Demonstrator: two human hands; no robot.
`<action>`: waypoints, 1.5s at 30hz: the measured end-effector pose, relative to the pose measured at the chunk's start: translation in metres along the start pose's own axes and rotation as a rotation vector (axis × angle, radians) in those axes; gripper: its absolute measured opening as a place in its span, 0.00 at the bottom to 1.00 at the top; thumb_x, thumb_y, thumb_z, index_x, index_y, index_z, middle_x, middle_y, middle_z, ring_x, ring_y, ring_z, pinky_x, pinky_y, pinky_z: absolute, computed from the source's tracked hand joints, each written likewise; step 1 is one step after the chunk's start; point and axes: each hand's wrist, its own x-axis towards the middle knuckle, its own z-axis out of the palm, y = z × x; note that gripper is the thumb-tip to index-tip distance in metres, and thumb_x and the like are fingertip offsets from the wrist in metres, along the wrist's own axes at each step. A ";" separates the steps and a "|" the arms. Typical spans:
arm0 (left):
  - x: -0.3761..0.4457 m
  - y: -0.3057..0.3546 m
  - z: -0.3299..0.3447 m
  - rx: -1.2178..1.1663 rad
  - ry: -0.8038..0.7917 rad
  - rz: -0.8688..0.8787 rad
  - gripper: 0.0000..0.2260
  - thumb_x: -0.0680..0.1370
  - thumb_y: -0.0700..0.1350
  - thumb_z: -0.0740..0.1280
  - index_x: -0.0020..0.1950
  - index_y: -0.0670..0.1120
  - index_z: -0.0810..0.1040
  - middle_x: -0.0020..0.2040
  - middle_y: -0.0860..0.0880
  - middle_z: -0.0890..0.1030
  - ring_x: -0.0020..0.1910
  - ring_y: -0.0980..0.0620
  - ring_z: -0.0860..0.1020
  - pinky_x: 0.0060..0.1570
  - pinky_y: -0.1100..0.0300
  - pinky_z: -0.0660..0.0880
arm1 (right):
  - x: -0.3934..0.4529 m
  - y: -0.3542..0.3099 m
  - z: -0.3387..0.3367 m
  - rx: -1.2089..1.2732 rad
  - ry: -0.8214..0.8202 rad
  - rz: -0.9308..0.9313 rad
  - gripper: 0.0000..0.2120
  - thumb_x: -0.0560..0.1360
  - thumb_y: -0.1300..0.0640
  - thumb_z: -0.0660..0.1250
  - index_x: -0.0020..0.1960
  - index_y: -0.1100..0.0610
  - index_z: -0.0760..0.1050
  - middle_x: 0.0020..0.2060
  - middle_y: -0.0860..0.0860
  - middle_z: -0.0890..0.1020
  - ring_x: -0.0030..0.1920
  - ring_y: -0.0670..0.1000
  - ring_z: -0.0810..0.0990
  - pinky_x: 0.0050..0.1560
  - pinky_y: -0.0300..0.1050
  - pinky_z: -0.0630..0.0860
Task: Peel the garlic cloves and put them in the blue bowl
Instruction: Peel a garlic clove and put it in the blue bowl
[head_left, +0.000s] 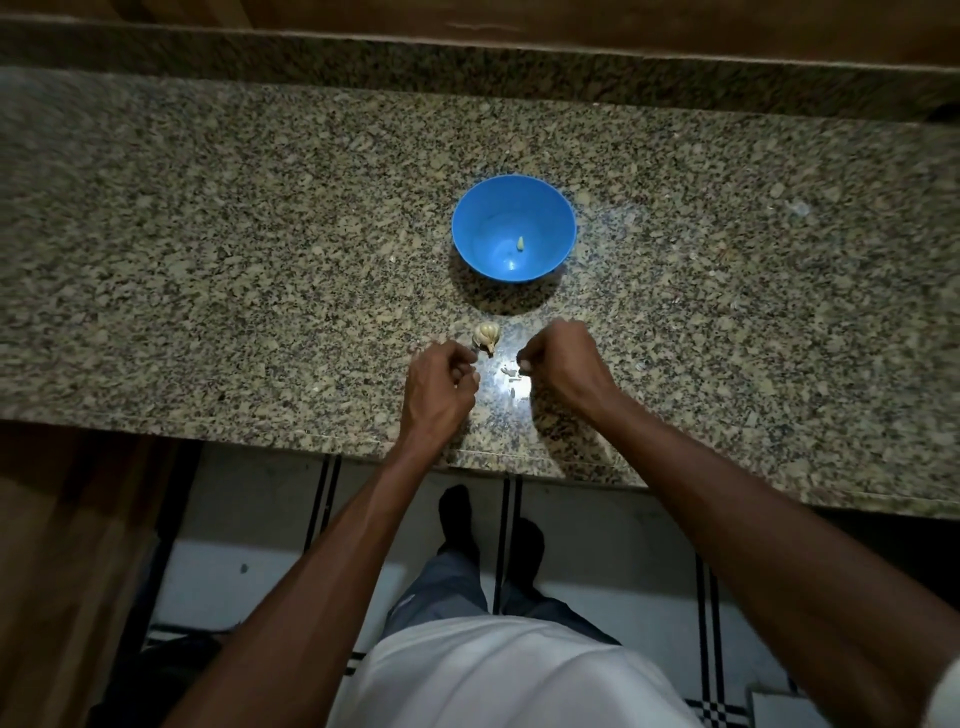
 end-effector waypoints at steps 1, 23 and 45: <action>-0.001 0.004 0.000 -0.047 0.007 -0.017 0.07 0.77 0.37 0.73 0.54 0.45 0.84 0.48 0.51 0.84 0.43 0.62 0.81 0.45 0.62 0.82 | -0.003 0.001 -0.004 0.242 -0.017 0.126 0.03 0.75 0.68 0.76 0.47 0.62 0.87 0.39 0.53 0.88 0.36 0.49 0.86 0.42 0.47 0.86; 0.014 0.021 -0.007 -0.251 0.052 0.023 0.03 0.77 0.41 0.75 0.50 0.46 0.88 0.43 0.55 0.87 0.42 0.61 0.85 0.41 0.63 0.83 | -0.029 -0.041 -0.007 1.178 -0.055 0.491 0.10 0.75 0.66 0.76 0.56 0.68 0.84 0.49 0.62 0.88 0.50 0.57 0.88 0.54 0.48 0.86; 0.015 0.014 -0.001 -0.218 -0.180 0.077 0.05 0.81 0.45 0.71 0.51 0.44 0.80 0.42 0.51 0.83 0.38 0.62 0.79 0.37 0.70 0.73 | -0.035 -0.030 0.001 1.070 -0.003 0.463 0.10 0.73 0.61 0.79 0.53 0.62 0.87 0.47 0.57 0.89 0.48 0.53 0.88 0.47 0.43 0.83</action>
